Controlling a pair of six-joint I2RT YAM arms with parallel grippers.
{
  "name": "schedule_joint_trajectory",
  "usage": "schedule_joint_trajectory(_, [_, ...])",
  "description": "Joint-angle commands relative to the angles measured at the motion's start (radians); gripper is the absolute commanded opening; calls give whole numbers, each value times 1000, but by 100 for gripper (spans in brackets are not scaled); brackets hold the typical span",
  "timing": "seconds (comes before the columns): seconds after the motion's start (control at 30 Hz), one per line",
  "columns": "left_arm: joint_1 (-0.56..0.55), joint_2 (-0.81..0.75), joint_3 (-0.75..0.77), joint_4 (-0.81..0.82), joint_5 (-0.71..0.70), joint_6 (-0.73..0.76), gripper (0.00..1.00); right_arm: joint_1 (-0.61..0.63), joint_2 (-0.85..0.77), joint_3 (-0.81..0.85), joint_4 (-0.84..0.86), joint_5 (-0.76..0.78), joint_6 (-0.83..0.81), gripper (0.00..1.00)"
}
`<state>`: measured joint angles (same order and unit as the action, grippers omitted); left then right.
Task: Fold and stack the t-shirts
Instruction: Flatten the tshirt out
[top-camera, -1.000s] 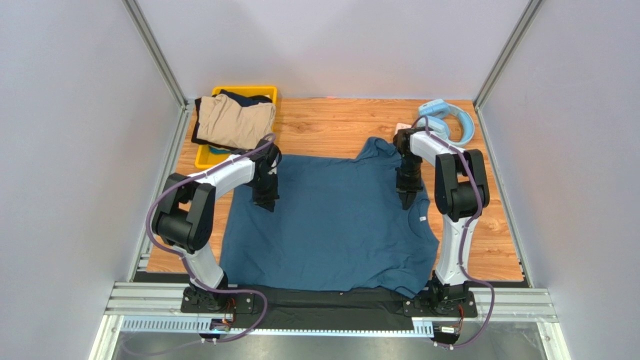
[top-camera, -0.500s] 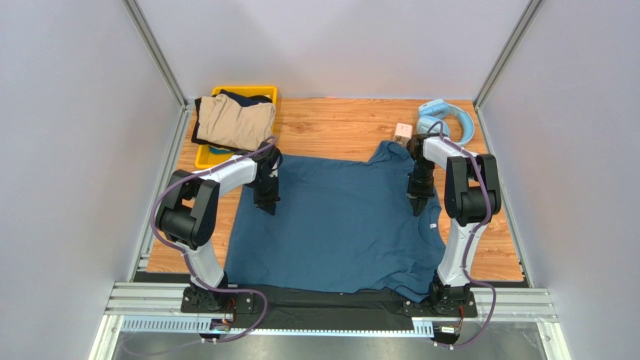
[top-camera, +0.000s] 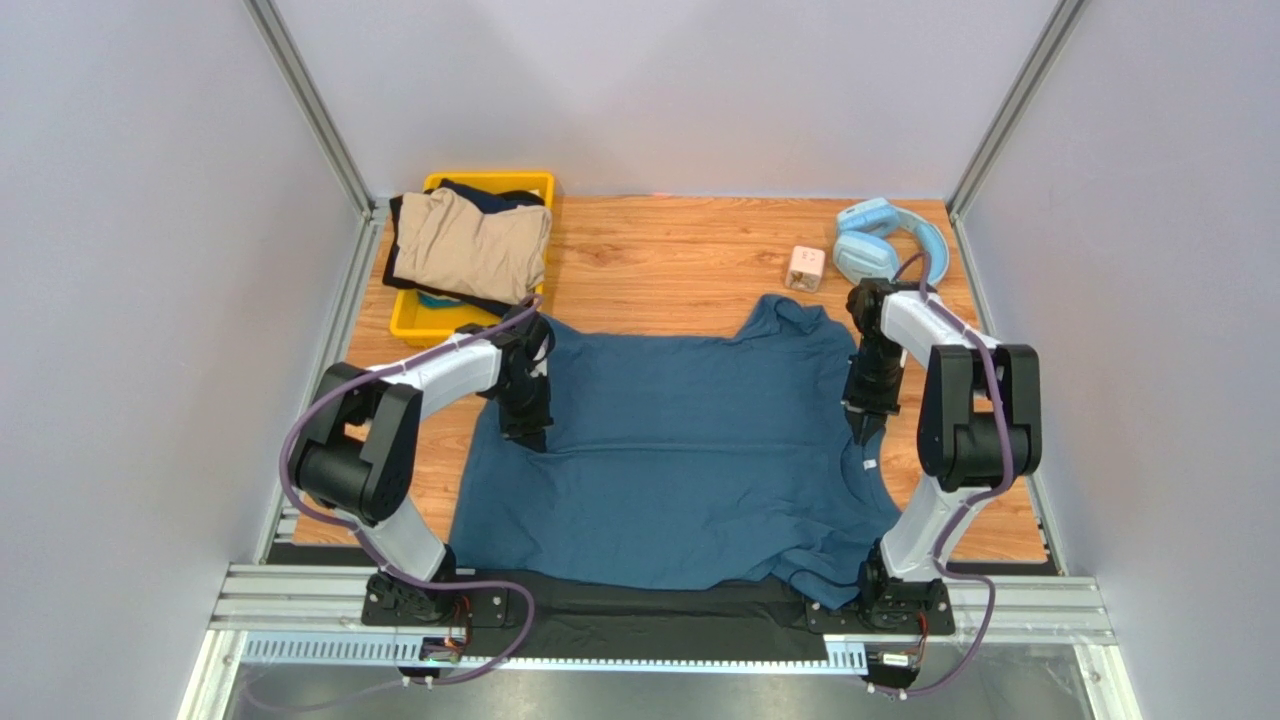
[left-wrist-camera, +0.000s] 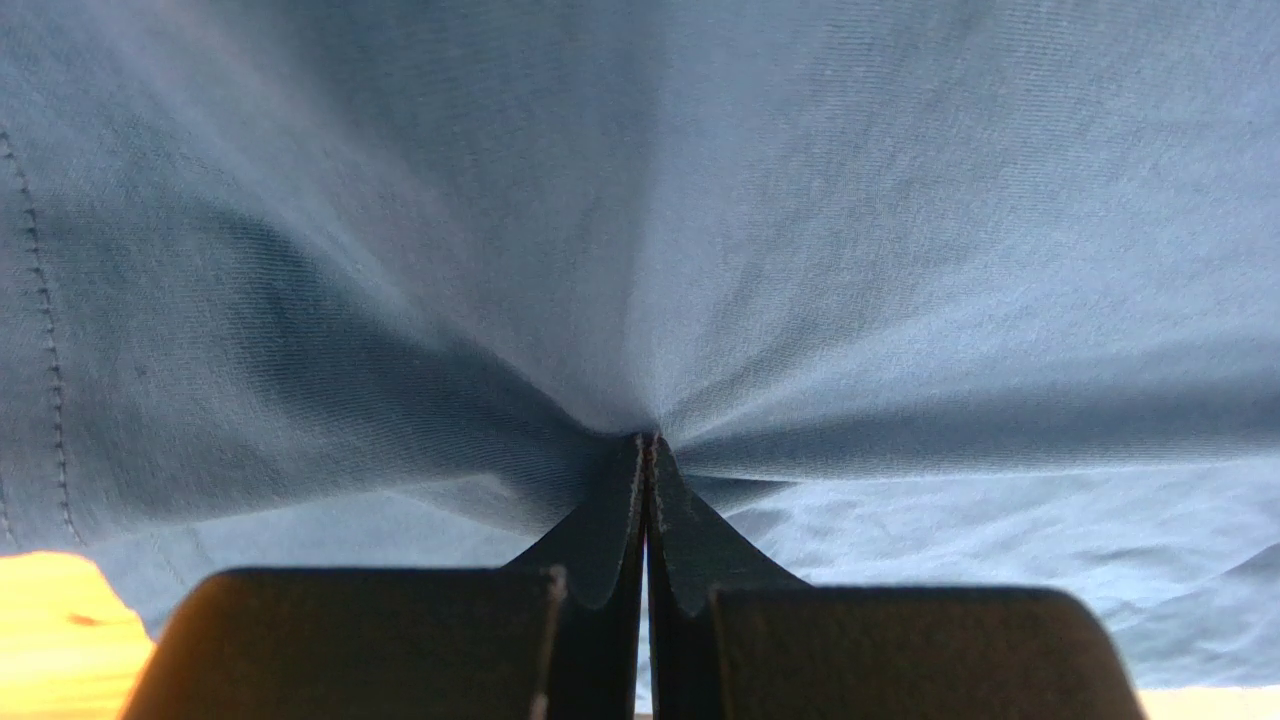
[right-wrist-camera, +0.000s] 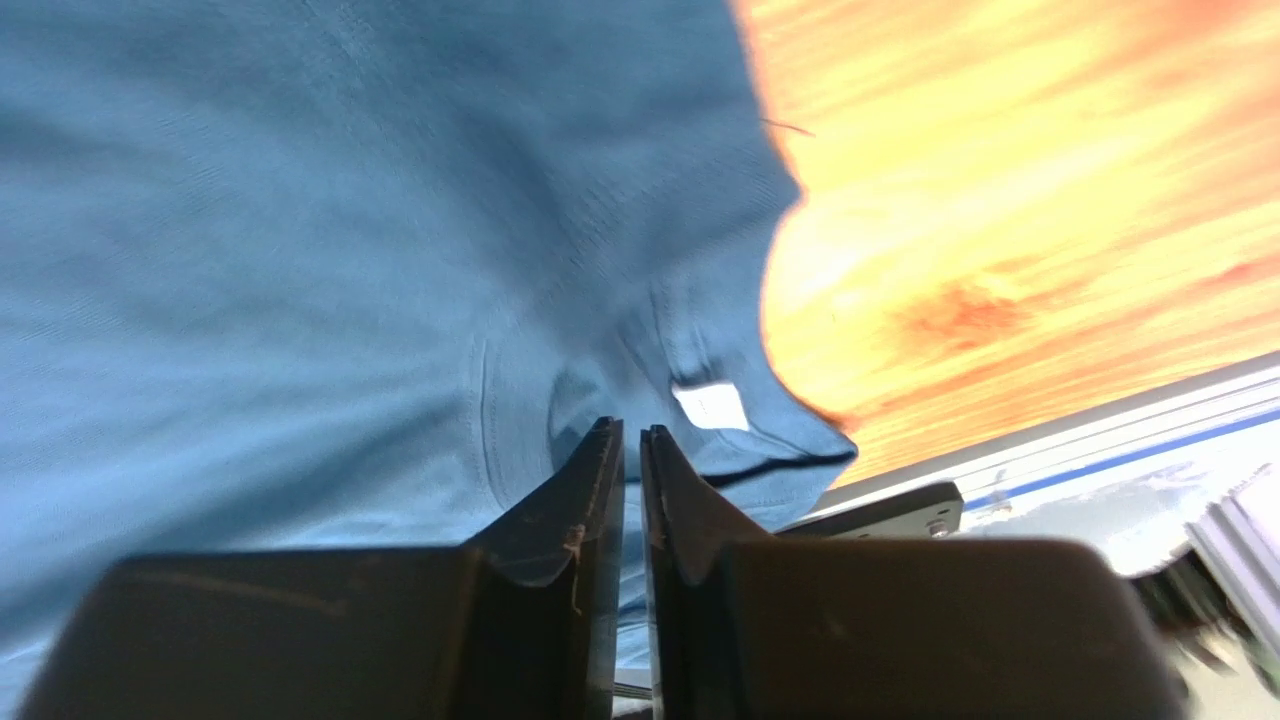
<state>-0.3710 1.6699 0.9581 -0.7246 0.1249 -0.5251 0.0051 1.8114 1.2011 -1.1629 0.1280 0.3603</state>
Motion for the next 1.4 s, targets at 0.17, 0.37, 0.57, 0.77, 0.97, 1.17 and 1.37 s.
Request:
schedule_joint_trajectory(0.17, [0,-73,135,-101,-62,37,16,6,4,447,25,28,-7,35])
schedule_joint_trajectory(0.37, [14,19,390,-183,-102,85,17,12,291,796,-20,7,-41,37])
schedule_joint_trajectory(0.57, [44,54,518,-253,-120,112,17,15,423,948,0,-48,-55,45])
schedule_joint_trajectory(0.77, [61,-1,444,-265,-148,111,17,18,473,979,19,-186,-32,50])
schedule_joint_trajectory(0.97, [63,-45,357,-257,-160,86,16,21,489,962,48,-257,17,51])
schedule_joint_trajectory(1.17, [63,-59,320,-246,-159,65,15,22,514,939,32,-269,34,51])
schedule_joint_trajectory(1.37, [63,-53,315,-237,-148,48,15,24,529,925,29,-278,35,51])
